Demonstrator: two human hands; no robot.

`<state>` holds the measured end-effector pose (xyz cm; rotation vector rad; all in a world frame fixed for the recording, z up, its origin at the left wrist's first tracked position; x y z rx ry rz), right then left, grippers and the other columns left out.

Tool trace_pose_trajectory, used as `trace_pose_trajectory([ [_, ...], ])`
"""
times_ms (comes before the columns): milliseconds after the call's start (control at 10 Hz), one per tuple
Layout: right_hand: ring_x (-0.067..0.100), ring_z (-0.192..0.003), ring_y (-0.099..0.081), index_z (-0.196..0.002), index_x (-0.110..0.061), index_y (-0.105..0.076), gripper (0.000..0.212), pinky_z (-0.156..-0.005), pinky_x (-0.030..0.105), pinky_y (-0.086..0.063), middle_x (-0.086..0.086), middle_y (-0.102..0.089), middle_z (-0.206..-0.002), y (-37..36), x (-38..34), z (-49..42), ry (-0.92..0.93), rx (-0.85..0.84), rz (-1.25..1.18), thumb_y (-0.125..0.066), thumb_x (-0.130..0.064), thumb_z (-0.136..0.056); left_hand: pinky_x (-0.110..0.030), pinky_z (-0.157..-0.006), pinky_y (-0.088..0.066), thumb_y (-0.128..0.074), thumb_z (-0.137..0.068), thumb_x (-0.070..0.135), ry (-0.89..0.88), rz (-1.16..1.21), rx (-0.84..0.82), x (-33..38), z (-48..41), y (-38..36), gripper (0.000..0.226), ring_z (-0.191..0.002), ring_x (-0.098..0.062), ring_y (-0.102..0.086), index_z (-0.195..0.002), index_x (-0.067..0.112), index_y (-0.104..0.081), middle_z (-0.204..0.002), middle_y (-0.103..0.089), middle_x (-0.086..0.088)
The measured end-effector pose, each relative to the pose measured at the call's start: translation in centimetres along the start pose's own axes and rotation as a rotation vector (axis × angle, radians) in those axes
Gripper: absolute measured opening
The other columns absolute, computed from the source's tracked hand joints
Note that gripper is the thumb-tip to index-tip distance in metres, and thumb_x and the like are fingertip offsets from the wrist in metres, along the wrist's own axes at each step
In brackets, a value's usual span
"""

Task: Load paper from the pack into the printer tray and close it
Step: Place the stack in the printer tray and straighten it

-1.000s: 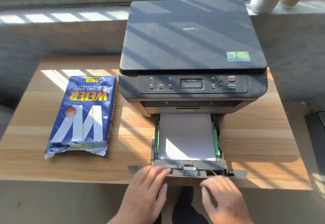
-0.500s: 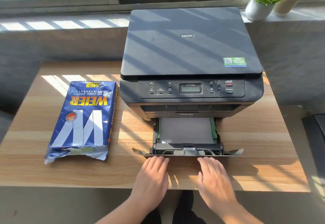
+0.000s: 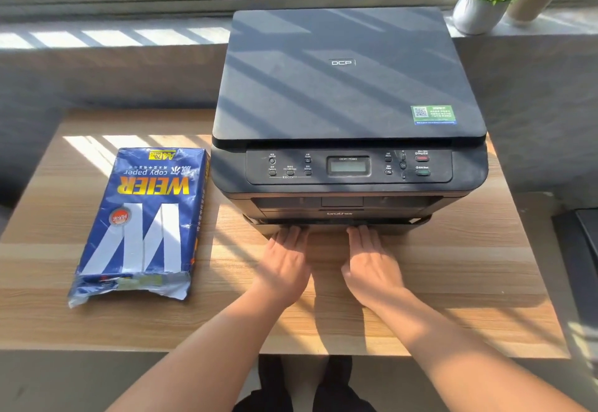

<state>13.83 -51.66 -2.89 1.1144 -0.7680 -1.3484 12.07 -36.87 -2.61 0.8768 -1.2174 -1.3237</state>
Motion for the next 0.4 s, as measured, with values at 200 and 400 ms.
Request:
trace_pose_trajectory([
  [200, 0.027, -0.131, -0.038, -0.143, -0.011, -0.037, 0.066, -0.099, 0.039, -0.042, 0.008, -0.042, -0.142, -0.1, 0.2, -1.4, 0.013, -0.015, 0.041, -0.06, -0.028, -0.083, -0.04, -0.086, -0.046, -0.06, -0.073, 0.014, -0.034, 0.107, 0.127, -0.1, -0.7, 1.3, 0.05, -0.096, -0.032, -0.057, -0.121, 0.004, -0.055, -0.109, -0.062, -0.014],
  [400, 0.023, -0.131, -0.046, -0.144, -0.023, -0.039, 0.057, -0.105, 0.036, -0.042, 0.001, -0.049, -0.145, 1.8, 0.5, 0.6, -0.011, -0.117, -0.2, -0.052, -0.032, -0.09, -0.042, -0.103, -0.035, -0.051, -0.083, 0.024, -0.018, 0.08, 0.101, -0.2, 1.0, 0.8, 0.051, -0.111, -0.04, -0.055, -0.129, 0.0, -0.047, -0.121, -0.06, -0.021],
])
Point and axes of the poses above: each hand's wrist, its own z-axis away from the middle knuckle, its own y-axis out of the back of the hand, x = y × z, the point moved 8 cm from there along -z, towards the middle knuckle
